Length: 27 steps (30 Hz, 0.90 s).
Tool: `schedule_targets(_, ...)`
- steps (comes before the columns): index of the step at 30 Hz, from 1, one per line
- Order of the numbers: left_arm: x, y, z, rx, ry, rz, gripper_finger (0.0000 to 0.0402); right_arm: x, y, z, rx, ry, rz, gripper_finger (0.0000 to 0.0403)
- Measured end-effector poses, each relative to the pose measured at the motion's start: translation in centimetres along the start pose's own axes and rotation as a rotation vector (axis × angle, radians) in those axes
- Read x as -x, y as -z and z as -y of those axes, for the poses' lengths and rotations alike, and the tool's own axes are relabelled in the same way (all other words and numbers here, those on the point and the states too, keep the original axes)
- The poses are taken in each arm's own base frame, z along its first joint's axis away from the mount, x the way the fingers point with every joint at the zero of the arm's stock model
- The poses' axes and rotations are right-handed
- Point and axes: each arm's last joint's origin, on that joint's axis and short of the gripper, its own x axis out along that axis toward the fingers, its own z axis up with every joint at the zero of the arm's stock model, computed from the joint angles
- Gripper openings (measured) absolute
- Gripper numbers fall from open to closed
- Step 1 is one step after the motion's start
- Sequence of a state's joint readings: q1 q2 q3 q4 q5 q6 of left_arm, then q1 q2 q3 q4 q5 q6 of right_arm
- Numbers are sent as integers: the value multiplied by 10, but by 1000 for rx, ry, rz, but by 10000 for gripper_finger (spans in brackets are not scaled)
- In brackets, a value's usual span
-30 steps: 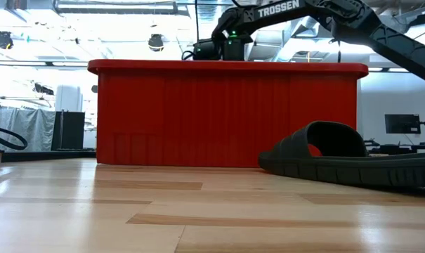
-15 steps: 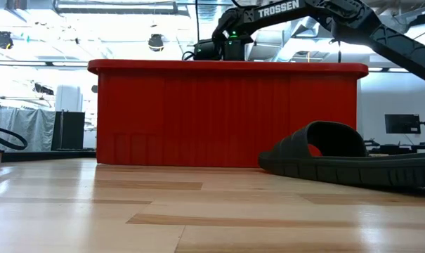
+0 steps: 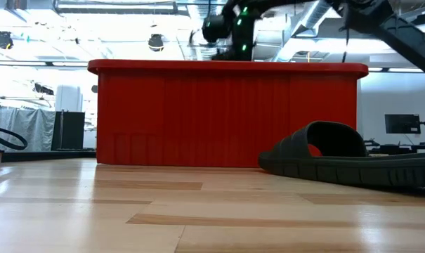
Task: Pick and place slides into bin
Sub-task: Put the black slide into the red organizer bin
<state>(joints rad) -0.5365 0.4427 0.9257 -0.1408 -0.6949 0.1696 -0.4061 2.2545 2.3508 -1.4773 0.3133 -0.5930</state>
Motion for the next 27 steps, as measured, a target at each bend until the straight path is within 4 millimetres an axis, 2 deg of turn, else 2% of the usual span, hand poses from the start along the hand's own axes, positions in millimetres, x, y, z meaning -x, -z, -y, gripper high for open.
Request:
schedule_targets(5,0,1,0,-12,0,-5,108,53,23,6,-67,114,81,178)
schedule_targets(8,0,1,0,-20,0,-8,108,91,42,5,-167,161,164,171)
schedule_targets(13,0,1,0,-61,1,-9,108,150,77,-8,-353,193,309,169)
schedule_targets(16,0,1,0,-61,0,-9,108,181,95,-25,-417,146,403,171)
schedule_targets(20,0,1,0,-61,1,-9,108,213,114,-53,-447,-22,526,168)
schedule_targets(27,0,5,1,-92,8,-46,108,254,121,-117,-380,-376,654,157)
